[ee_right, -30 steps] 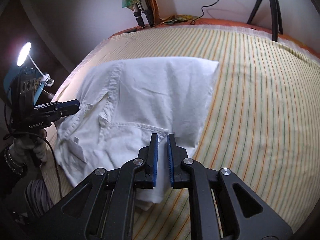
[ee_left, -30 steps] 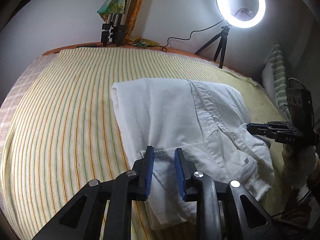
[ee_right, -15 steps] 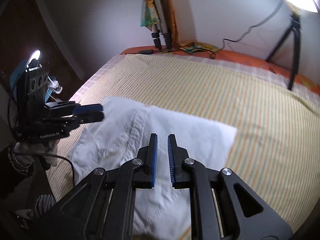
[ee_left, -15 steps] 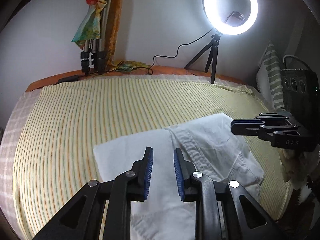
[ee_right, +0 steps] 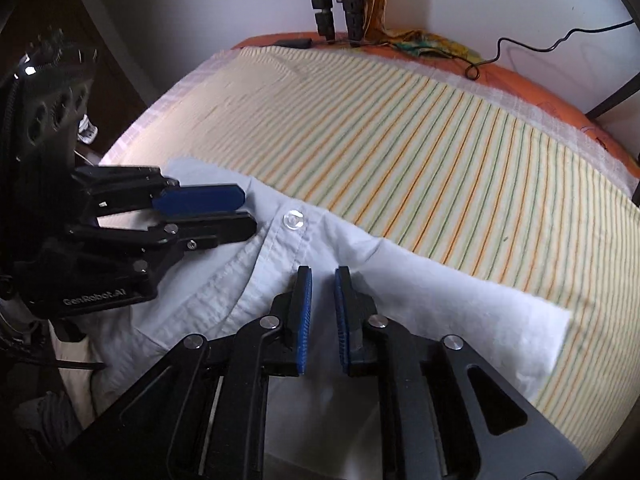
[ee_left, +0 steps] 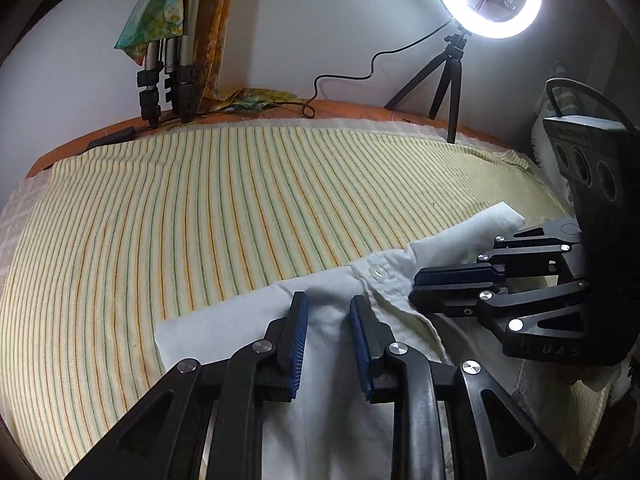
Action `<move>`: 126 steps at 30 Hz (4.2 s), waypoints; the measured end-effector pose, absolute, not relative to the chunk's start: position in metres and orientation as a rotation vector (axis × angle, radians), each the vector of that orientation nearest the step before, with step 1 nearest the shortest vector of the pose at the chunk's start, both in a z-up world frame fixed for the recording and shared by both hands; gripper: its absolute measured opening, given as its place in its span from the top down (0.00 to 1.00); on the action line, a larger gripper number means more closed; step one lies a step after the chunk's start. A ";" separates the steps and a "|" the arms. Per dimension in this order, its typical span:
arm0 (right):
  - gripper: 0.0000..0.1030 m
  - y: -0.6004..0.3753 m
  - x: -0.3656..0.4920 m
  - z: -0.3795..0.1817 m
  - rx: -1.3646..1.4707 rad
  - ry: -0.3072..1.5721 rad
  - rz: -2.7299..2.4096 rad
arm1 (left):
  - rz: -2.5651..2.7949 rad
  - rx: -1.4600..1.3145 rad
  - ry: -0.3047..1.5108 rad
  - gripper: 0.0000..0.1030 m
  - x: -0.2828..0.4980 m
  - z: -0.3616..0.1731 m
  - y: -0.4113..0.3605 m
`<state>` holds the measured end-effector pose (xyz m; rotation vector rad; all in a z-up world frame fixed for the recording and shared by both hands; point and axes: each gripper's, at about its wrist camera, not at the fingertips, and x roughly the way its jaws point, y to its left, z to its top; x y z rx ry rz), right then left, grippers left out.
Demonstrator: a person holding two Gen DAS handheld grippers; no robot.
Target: Fold small clothes
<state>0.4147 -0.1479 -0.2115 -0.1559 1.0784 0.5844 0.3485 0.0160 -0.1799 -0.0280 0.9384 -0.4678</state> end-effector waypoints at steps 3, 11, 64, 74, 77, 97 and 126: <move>0.90 -0.148 0.416 -0.206 -0.161 1.095 0.588 | -0.481 -0.117 0.957 0.79 0.350 -0.176 0.028; 0.81 -0.212 0.417 -0.178 0.067 1.034 0.496 | -0.375 -0.199 0.934 0.80 0.334 -0.171 0.076; 0.94 -0.307 0.282 -0.219 0.656 1.118 0.519 | -0.417 -0.820 0.984 0.98 0.226 -0.199 0.133; 0.95 -0.312 0.282 -0.226 0.653 1.129 0.505 | -0.377 -0.802 0.959 1.00 0.219 -0.195 0.149; 0.94 -0.306 0.281 -0.221 0.613 1.133 0.516 | -0.413 -0.836 0.968 0.88 0.220 -0.196 0.150; 0.95 -0.311 0.274 -0.229 0.561 1.174 0.455 | -0.401 -0.814 1.011 1.00 0.225 -0.217 0.134; 0.65 -0.308 0.301 -0.234 0.710 1.118 0.600 | -0.407 -0.748 1.045 0.68 0.255 -0.210 0.113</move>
